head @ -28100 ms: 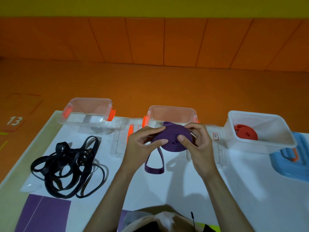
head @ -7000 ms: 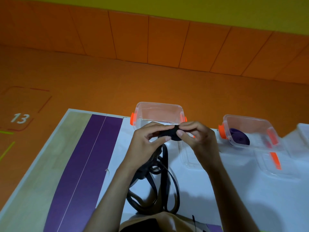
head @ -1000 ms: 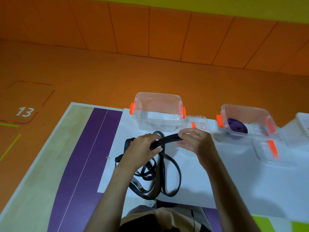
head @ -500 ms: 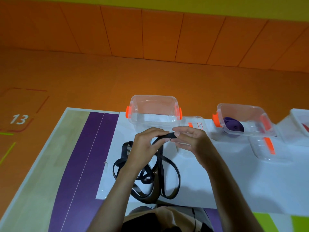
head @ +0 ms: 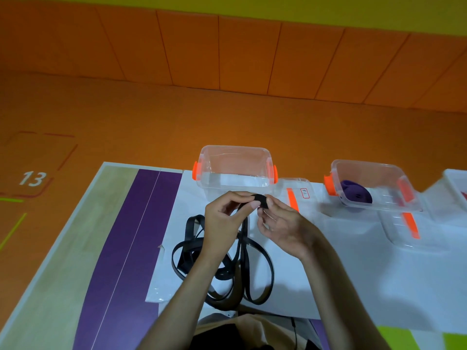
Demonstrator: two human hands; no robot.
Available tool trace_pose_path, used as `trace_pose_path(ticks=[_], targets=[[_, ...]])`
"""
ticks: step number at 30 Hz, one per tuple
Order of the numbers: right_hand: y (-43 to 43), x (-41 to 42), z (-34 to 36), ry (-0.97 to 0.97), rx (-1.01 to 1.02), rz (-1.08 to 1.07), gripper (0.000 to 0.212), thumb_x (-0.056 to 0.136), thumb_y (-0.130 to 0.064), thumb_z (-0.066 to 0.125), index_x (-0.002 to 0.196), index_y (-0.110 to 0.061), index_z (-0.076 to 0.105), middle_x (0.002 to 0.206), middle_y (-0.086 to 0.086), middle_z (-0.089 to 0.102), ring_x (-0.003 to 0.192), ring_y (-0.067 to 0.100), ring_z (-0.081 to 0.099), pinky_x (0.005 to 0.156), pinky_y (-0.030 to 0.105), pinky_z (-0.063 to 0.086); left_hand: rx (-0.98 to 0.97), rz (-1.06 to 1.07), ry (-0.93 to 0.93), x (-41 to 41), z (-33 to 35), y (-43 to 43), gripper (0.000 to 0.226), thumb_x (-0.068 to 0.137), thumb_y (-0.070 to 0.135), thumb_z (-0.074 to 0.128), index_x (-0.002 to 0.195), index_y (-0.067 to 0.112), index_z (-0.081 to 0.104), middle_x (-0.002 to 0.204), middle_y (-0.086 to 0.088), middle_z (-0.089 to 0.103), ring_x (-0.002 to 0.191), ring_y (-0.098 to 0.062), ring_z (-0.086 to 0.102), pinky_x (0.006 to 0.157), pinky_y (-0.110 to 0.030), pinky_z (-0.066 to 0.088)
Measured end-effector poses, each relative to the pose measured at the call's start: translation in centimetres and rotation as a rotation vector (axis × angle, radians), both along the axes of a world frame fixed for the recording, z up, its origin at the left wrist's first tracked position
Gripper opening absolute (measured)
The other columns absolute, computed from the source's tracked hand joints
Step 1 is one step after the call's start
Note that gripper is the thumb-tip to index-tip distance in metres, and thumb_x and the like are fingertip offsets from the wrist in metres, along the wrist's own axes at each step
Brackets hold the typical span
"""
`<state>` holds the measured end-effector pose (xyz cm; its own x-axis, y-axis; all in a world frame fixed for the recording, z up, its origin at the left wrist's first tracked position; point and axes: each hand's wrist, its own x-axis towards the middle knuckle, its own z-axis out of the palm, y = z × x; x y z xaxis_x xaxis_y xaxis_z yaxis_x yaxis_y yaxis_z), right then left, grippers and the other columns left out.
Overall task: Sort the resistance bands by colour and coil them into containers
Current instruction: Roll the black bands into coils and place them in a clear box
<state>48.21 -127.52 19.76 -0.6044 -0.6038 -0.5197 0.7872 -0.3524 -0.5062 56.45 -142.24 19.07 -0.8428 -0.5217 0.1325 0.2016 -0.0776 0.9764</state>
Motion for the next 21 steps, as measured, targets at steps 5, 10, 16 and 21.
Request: trace_pose_path(ticks=[5,10,16,21], targets=[[-0.3,-0.1,-0.3,0.064,-0.058,0.024,0.03,0.09,-0.016,0.073,0.116,-0.004,0.081,0.132,0.015,0.073,0.118,0.018,0.074,0.089,0.022,0.06,0.054,0.032,0.018,-0.2,0.1,0.7,0.019,0.087,0.01,0.086,0.092,0.028,0.084,0.1,0.001,0.082,0.101,-0.016,0.078,0.09,-0.021,0.058],[-0.7,0.3,-0.8,0.103,-0.026,-0.005,0.024,0.089,-0.016,0.072,0.109,-0.01,0.084,0.128,0.012,0.076,0.118,0.017,0.074,0.086,0.021,0.06,0.081,0.022,0.001,-0.3,-0.4,0.9,0.023,0.086,0.012,0.087,0.101,0.029,0.084,0.11,0.001,0.082,0.112,-0.018,0.076,0.098,-0.025,0.057],[-0.9,0.9,-1.3,0.098,0.041,0.029,0.023,0.088,-0.021,0.079,0.11,-0.018,0.084,0.124,0.009,0.077,0.112,0.019,0.076,0.086,0.03,0.062,0.007,-0.018,-0.032,-0.1,-0.7,0.5,0.031,0.089,0.007,0.084,0.111,0.029,0.083,0.113,0.005,0.081,0.112,-0.013,0.075,0.094,-0.02,0.057],[-1.0,0.8,-0.6,0.337,0.232,0.007,0.016,0.093,-0.024,0.076,0.105,-0.021,0.086,0.105,0.004,0.08,0.099,0.017,0.074,0.082,0.022,0.059,-0.109,-0.006,-0.059,0.0,-0.6,0.4,0.027,0.094,0.007,0.078,0.115,0.025,0.081,0.114,0.009,0.079,0.113,-0.012,0.074,0.096,-0.019,0.055]])
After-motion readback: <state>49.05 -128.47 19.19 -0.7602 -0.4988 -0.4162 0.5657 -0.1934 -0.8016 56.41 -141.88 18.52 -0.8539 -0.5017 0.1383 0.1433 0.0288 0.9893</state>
